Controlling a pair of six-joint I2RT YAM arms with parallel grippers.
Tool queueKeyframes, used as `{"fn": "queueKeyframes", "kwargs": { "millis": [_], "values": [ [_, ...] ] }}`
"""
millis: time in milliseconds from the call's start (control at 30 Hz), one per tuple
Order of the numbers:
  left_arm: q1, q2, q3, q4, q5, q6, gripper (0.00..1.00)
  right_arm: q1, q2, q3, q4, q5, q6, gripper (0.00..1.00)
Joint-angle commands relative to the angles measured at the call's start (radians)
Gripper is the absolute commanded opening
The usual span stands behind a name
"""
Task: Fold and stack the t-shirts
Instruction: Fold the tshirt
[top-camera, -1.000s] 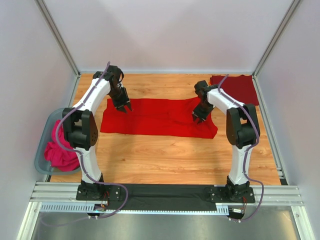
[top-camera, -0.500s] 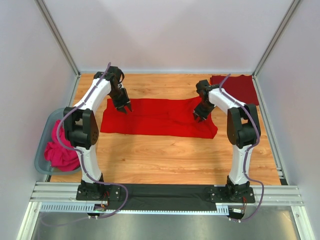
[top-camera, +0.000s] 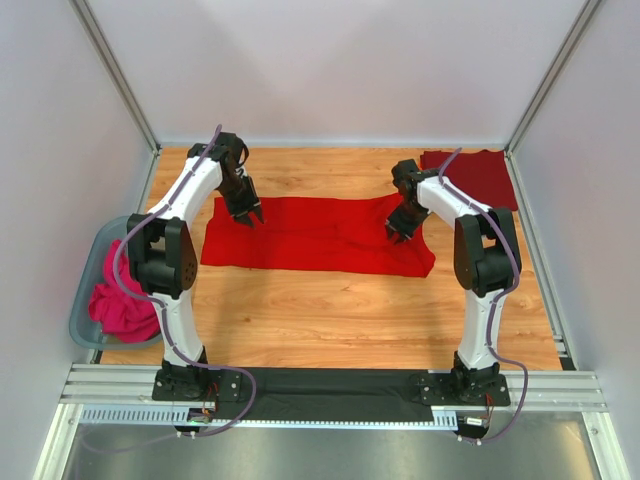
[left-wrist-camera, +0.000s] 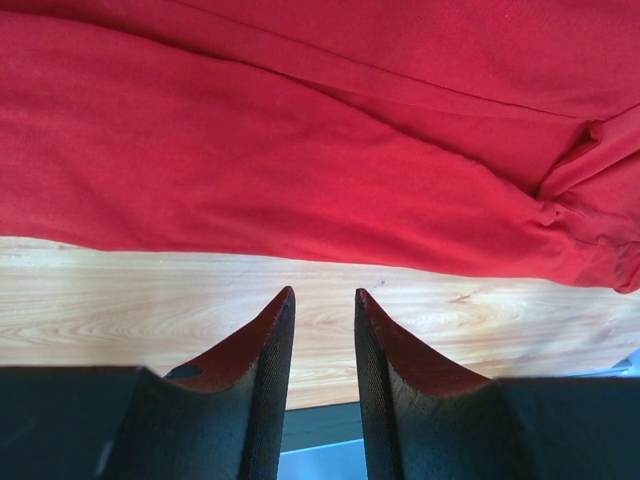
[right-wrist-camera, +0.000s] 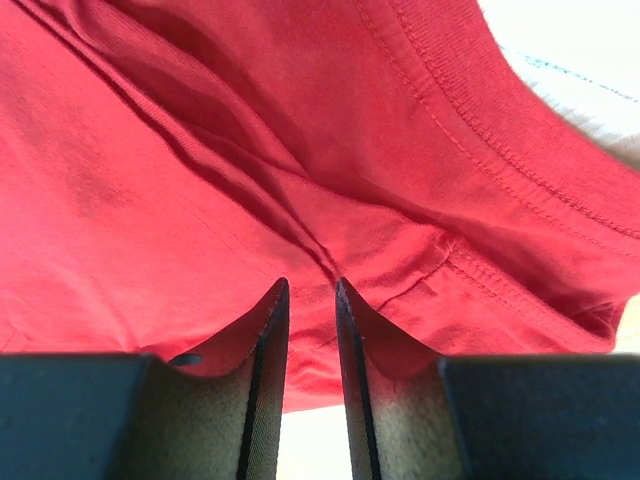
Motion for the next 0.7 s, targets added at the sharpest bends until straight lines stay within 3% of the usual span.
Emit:
{"fn": "queueKeyframes", "kwargs": {
  "millis": [0,667],
  "values": [
    [0.002,-0.001,0.024,0.003,0.009,0.01,0.38,0.0,0.005,-0.012,0.029,0.003,0.028,0.27],
    [0.002,0.004,0.041,-0.008,0.002,0.015,0.37,0.006,0.016,-0.032,0.047,0.003,0.034,0.23]
  ]
}}
